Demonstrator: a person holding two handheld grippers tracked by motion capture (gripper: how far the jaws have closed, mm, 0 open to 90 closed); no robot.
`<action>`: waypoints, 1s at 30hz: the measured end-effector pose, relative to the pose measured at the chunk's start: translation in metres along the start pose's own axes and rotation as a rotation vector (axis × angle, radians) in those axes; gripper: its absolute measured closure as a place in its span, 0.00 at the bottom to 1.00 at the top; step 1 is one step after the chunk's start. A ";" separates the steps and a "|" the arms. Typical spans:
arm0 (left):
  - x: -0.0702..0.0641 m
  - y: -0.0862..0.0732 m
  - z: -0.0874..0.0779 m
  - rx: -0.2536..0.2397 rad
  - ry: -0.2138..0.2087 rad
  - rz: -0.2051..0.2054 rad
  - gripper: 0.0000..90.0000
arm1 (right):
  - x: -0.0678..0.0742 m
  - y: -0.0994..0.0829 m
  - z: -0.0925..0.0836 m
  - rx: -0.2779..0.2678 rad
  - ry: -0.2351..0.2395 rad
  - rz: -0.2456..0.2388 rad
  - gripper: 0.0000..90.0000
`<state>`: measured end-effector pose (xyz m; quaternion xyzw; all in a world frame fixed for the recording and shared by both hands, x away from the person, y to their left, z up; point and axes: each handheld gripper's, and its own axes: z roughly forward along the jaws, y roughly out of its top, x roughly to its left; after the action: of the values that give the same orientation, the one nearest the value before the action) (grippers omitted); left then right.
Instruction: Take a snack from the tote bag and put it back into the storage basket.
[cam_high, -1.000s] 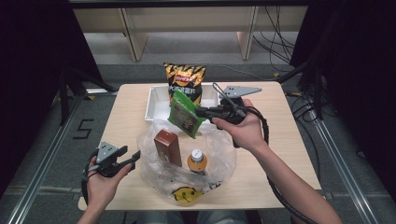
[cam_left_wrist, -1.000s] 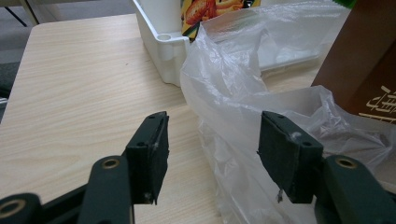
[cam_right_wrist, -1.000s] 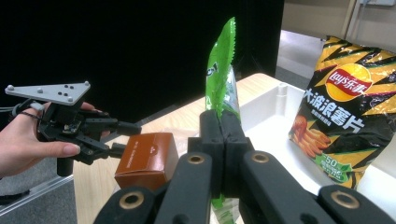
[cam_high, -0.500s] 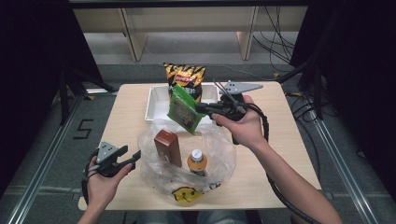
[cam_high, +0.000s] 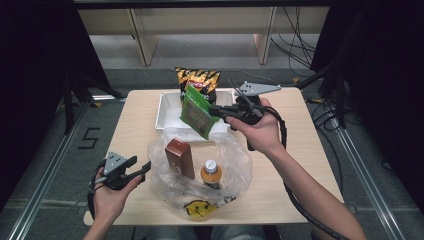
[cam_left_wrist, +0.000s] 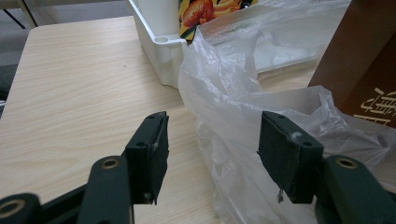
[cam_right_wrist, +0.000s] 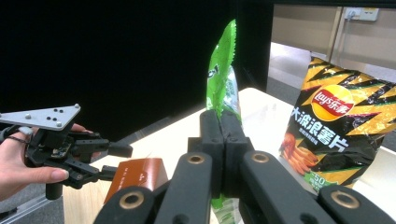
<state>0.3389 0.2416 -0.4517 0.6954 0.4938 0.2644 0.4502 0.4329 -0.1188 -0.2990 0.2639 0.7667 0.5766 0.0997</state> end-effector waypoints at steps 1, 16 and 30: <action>0.000 0.000 0.000 0.001 0.000 0.001 0.47 | 0.000 0.000 0.000 0.002 0.000 0.003 1.00; 0.000 0.000 0.000 0.000 0.002 0.001 0.47 | -0.008 0.008 0.005 -0.011 -0.014 0.020 1.00; 0.001 0.000 0.000 -0.001 0.000 0.002 0.47 | -0.013 0.013 0.011 -0.015 -0.036 0.013 1.00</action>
<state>0.3395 0.2421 -0.4517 0.6957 0.4930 0.2649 0.4502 0.4528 -0.1144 -0.2918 0.2784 0.7588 0.5781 0.1119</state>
